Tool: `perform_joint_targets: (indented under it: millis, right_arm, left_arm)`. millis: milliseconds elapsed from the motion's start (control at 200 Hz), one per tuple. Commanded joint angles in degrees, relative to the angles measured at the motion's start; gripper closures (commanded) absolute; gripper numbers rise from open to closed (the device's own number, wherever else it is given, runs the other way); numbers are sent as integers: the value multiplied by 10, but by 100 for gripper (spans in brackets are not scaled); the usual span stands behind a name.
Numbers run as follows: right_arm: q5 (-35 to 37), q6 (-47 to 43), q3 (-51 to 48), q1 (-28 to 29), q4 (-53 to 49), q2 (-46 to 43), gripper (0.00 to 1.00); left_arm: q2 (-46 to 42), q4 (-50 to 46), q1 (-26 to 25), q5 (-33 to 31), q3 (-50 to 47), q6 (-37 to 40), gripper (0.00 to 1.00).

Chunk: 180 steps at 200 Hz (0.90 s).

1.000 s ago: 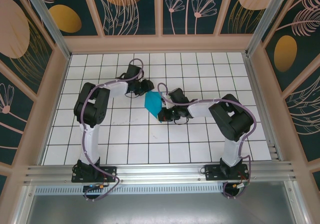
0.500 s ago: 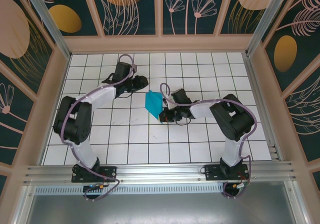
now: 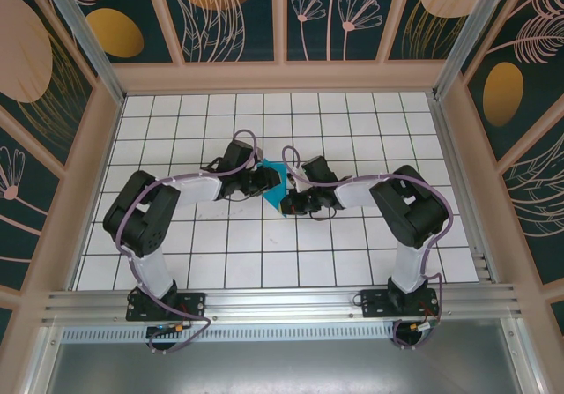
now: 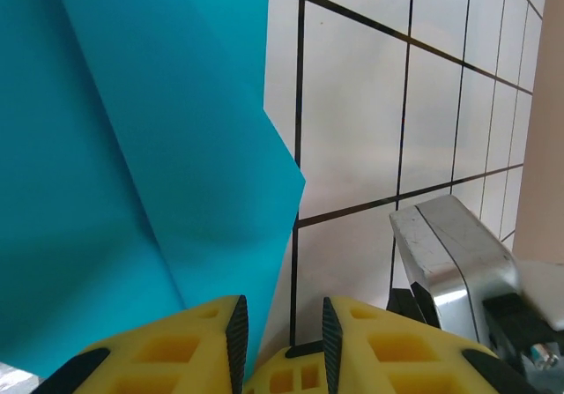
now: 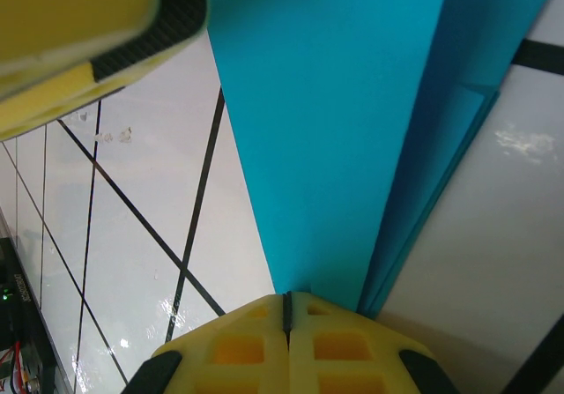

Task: Fold a paper plane with a square sheet of paper (fold left side to right side)

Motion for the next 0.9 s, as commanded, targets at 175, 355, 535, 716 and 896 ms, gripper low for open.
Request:
perform_joint_targets:
  millis: [175, 355, 535, 716, 896]
  right_arm:
    - [46, -19, -26, -3, -76, 34, 100]
    - [45, -19, -23, -2, -76, 36, 100]
    - [45, -21, -21, 0, -77, 38, 100]
    - [50, -23, -18, 1, -84, 42, 100]
    - [57, -22, -18, 2, -92, 42, 100]
  left_arm:
    - [12, 53, -23, 27, -27, -50, 69]
    - [26, 52, -36, 32, -24, -55, 69]
    - [40, 64, -40, 28, -34, -67, 68]
    - [54, 71, -40, 21, -36, -68, 68]
    - [74, 34, -40, -21, -16, -48, 68]
